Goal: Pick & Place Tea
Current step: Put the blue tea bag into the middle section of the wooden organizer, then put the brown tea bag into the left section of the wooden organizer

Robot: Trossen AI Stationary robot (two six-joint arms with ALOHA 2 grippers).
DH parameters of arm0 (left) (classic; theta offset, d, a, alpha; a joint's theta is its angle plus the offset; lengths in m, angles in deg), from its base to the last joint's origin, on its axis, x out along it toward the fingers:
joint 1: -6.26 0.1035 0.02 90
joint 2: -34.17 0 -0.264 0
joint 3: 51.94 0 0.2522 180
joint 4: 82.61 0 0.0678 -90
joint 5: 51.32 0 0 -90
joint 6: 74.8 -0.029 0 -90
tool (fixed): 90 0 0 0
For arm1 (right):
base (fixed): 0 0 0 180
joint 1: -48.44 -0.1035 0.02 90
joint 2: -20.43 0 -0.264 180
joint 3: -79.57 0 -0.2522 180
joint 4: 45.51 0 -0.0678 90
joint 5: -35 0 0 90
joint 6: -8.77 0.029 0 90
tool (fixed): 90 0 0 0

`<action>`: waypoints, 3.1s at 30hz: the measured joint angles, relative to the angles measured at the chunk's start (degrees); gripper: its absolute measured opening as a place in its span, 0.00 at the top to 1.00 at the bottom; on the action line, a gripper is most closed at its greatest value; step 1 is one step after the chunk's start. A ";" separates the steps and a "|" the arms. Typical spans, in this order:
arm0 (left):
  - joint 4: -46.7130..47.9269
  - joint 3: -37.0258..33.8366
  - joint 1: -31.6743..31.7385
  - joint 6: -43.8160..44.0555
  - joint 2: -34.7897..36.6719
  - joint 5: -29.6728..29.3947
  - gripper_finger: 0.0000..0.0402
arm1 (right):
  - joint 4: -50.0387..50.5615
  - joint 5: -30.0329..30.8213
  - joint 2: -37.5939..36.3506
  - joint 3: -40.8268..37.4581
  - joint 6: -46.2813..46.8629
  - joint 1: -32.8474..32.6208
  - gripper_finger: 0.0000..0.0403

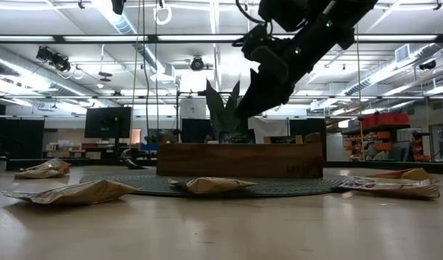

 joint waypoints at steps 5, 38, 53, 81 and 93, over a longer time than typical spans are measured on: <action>0.14 0.00 0.00 -0.02 0.00 0.00 0.67 | 1.54 -0.01 -2.79 0.00 3.10 0.00 0.59; 5.27 0.00 -0.07 0.00 -0.15 0.04 0.67 | 23.84 -37.57 -15.76 -1.68 29.79 -9.22 0.60; 5.25 0.00 -0.07 1.51 -0.15 0.06 0.67 | -9.83 -27.65 -22.41 -24.64 61.01 -22.42 0.63; 5.03 0.00 -0.09 2.50 -0.15 0.05 0.67 | -16.65 -2.84 -16.36 -36.04 101.66 -33.00 0.63; 5.03 0.00 -0.09 2.60 -0.15 0.04 0.67 | -23.40 -3.72 -9.30 -34.55 101.15 -31.36 0.63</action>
